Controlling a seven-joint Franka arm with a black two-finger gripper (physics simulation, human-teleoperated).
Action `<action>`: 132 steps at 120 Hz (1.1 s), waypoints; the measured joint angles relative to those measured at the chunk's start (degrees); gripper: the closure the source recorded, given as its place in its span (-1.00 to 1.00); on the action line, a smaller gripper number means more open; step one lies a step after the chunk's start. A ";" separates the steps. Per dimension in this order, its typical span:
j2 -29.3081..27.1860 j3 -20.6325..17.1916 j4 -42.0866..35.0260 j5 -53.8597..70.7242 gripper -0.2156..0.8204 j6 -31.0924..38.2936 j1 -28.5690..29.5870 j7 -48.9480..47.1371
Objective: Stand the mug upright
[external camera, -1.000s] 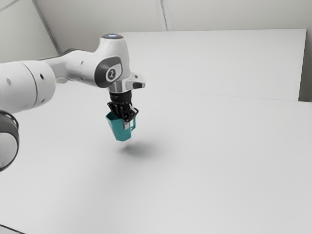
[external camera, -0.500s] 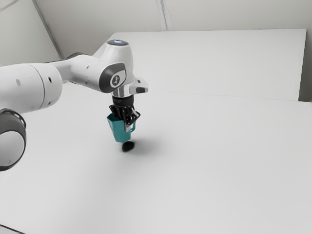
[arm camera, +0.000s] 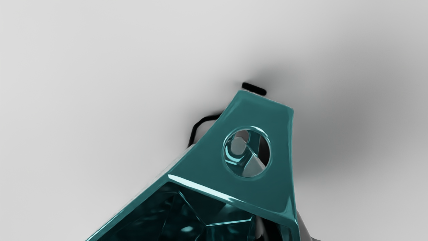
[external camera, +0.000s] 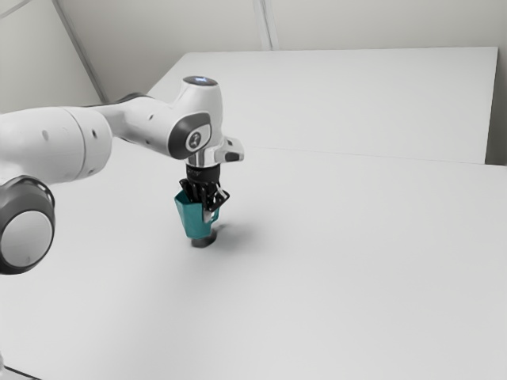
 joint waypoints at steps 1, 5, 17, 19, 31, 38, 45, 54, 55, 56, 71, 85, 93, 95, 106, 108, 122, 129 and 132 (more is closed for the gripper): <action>0.03 0.00 0.00 0.00 0.92 0.00 0.00 -0.01; 0.10 0.00 0.00 0.01 0.92 0.01 -0.02 -0.06; 0.51 0.00 0.00 0.01 0.92 0.05 0.00 -0.21; 0.59 0.00 0.00 0.01 0.92 0.05 0.02 -0.23; 0.97 0.03 0.04 -0.01 0.92 0.08 0.04 -0.35; 1.12 0.04 0.03 -0.03 0.92 0.10 0.03 -0.42; 1.28 0.03 0.05 0.12 0.87 0.10 0.03 -0.48; 1.33 0.02 0.03 0.50 0.54 0.10 0.04 -0.45; 1.33 0.02 0.03 0.52 0.50 0.10 0.04 -0.44; 1.33 0.02 0.02 0.55 0.46 0.10 0.04 -0.44; 1.32 0.02 0.06 0.75 0.00 0.09 0.04 -0.39; 1.09 0.02 0.23 0.89 -0.24 0.03 -0.03 -0.30; 0.75 0.02 0.93 1.11 -0.34 -0.15 -0.03 -0.24; 0.56 0.02 1.08 1.15 -0.35 -0.20 -0.04 -0.22; -2.11 -0.22 1.42 1.10 -0.43 -0.47 -0.07 -0.04; -2.72 -0.44 1.44 1.03 -0.45 -0.51 -0.06 0.00; -6.62 -1.20 1.78 -1.14 -0.50 -1.45 -0.17 0.25; -7.64 -1.27 3.97 -2.43 -0.52 -2.82 -0.14 0.35; -7.84 -1.28 5.16 -2.95 -0.53 -3.60 -0.14 0.40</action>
